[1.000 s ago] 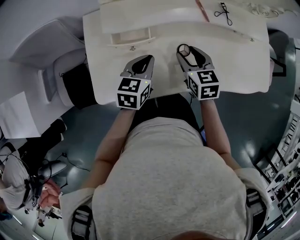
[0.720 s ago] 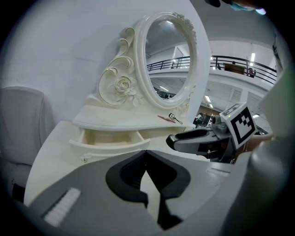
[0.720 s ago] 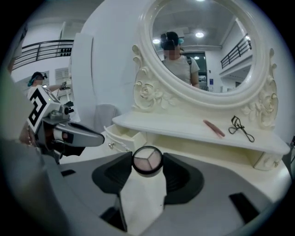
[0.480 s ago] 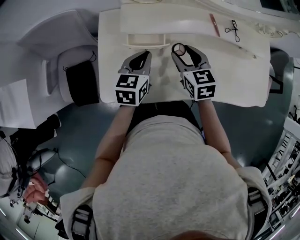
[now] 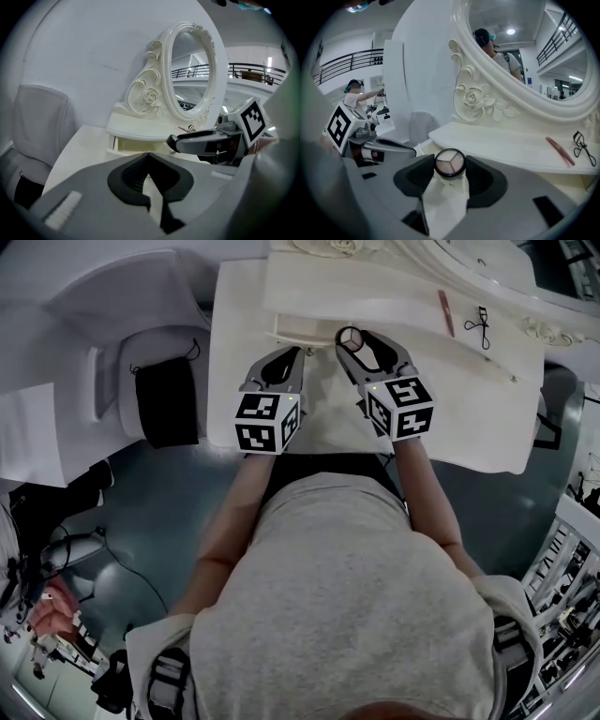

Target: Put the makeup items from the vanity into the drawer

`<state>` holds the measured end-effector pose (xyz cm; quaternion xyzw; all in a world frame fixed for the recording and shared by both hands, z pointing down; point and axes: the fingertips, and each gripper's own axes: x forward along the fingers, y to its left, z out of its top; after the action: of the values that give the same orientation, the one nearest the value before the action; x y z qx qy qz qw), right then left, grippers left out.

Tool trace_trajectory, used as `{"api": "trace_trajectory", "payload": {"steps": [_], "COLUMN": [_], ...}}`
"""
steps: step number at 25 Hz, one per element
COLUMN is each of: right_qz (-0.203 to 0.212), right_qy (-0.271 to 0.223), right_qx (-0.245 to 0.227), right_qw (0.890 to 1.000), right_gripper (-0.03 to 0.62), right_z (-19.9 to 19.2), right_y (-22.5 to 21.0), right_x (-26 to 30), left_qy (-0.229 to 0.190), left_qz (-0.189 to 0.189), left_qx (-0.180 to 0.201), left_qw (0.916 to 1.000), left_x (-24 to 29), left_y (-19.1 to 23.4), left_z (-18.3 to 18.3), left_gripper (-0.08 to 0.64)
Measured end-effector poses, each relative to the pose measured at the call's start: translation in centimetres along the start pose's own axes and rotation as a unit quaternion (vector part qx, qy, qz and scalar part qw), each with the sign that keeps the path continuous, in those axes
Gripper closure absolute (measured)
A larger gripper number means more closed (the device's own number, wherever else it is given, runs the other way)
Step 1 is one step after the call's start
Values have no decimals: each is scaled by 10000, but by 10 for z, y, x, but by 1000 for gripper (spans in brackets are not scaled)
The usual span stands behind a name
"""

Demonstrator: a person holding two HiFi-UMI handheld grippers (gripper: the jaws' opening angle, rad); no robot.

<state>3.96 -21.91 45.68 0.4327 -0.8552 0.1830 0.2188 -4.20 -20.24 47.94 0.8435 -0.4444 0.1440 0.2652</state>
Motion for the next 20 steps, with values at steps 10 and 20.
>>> {"api": "trace_trajectory", "payload": {"steps": [10,20], "right_qz": [128,124], "right_qy": [269,497], "right_qx": [167,466], "right_qw": [9994,9976], "right_gripper": [377,377], "right_z": [0,-2], "right_y": [9,10], "right_x": [25,41], "left_qy": [2,7], "left_qz": [155,156], "left_qx": [-295,-341], "left_qw": [9994,9993], "left_x": [-1,-1], "left_y": [17,24], "left_z": [-7,-8], "left_gripper": [551,551]}}
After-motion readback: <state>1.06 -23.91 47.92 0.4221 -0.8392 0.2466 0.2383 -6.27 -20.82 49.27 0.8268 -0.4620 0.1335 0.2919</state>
